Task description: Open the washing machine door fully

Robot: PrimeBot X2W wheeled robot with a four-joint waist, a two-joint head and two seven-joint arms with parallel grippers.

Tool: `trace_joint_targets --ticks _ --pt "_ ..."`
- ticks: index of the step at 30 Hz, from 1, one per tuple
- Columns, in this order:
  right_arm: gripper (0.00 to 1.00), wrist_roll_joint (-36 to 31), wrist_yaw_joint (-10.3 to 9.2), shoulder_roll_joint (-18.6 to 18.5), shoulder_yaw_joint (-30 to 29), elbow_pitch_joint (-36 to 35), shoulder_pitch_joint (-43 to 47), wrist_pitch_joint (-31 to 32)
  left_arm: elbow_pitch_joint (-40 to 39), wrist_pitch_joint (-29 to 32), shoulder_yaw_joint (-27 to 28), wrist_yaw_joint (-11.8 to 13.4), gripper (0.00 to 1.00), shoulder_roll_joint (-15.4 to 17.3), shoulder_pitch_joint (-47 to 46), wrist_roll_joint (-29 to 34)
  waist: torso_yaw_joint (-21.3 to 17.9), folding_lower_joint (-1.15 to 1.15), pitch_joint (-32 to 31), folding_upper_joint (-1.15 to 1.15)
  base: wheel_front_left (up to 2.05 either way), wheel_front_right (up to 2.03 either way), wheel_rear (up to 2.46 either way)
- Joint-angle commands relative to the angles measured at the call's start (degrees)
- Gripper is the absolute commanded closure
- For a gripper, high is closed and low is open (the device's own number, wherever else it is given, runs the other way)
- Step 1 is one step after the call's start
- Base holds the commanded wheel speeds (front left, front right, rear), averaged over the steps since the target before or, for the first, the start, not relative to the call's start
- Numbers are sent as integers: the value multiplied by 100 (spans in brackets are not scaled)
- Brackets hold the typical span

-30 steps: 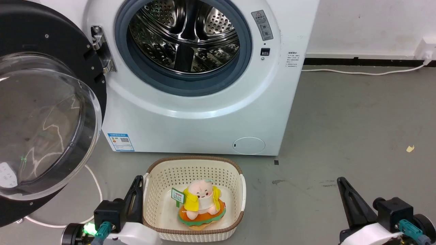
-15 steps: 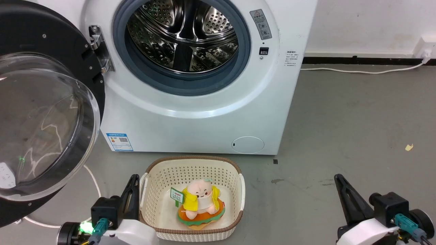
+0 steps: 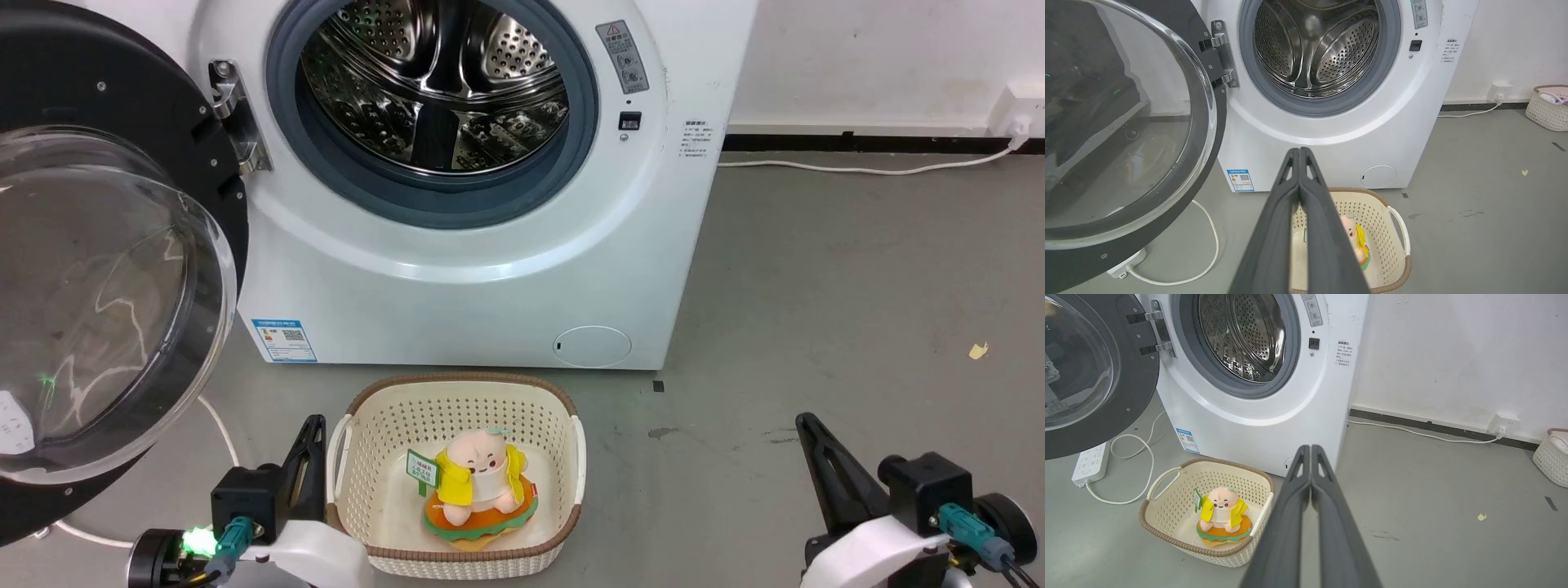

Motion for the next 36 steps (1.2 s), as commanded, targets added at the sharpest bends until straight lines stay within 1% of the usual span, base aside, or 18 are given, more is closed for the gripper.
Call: trace_joint_targets --ticks 1,7,36 --pt "100 -62 -4 27 17 -27 -94 30 -34 37 48 -34 100 -60 -81 81 -3 0 2 0 0 0 0" --pt "100 -86 -4 28 34 -32 -125 84 -59 101 126 -83 100 -107 -91 150 -11 0 7 0 0 0 0" --pt "100 -86 -4 28 34 -32 -125 84 -59 101 126 -83 100 -107 -91 150 -11 0 7 0 0 0 0"
